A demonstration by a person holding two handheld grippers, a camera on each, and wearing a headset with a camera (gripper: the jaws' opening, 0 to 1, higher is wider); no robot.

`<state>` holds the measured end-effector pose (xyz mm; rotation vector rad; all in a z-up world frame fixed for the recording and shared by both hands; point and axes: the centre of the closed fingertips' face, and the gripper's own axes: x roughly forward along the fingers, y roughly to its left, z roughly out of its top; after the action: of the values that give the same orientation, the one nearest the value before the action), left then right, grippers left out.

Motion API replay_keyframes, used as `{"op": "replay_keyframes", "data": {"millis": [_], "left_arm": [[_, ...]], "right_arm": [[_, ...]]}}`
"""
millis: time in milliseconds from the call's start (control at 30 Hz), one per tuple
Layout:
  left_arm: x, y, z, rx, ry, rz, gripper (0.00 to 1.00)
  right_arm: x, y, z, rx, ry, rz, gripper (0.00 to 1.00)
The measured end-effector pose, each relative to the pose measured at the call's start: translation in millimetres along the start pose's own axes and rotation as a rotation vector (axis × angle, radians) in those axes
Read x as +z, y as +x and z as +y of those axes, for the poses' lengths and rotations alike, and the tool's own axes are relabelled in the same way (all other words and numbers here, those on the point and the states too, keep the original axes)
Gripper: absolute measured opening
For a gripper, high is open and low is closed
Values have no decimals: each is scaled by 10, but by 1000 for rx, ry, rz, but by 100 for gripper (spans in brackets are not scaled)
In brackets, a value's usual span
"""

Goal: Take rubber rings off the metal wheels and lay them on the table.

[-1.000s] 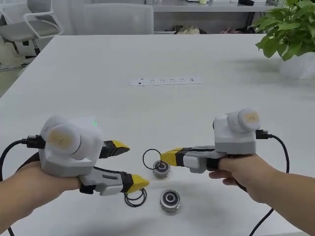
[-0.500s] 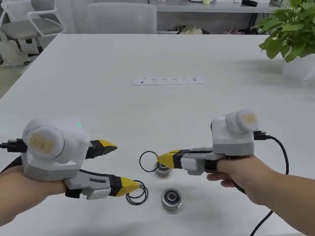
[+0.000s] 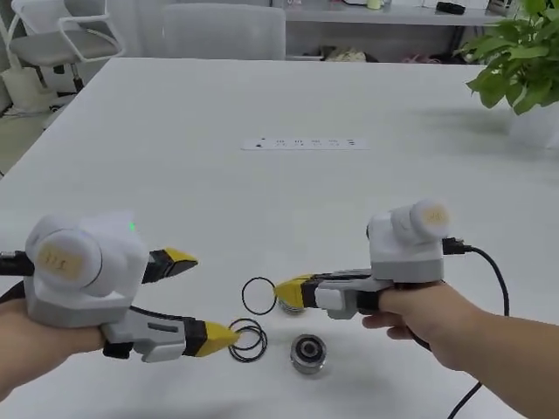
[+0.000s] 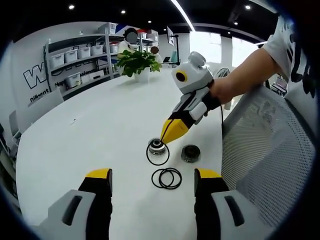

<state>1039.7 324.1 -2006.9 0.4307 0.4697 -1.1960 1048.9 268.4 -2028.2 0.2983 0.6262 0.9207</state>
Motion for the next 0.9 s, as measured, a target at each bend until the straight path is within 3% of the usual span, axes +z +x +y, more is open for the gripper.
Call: {"op": "replay_keyframes", "data": {"millis": [233, 900], "left_arm": [[-71, -45, 18, 10, -11, 10, 65], [-142, -117, 58, 23, -24, 17, 65]], "right_arm": [[-64, 69, 26, 7, -2, 24, 0], [-236, 222, 82, 23, -4, 90, 0]]}}
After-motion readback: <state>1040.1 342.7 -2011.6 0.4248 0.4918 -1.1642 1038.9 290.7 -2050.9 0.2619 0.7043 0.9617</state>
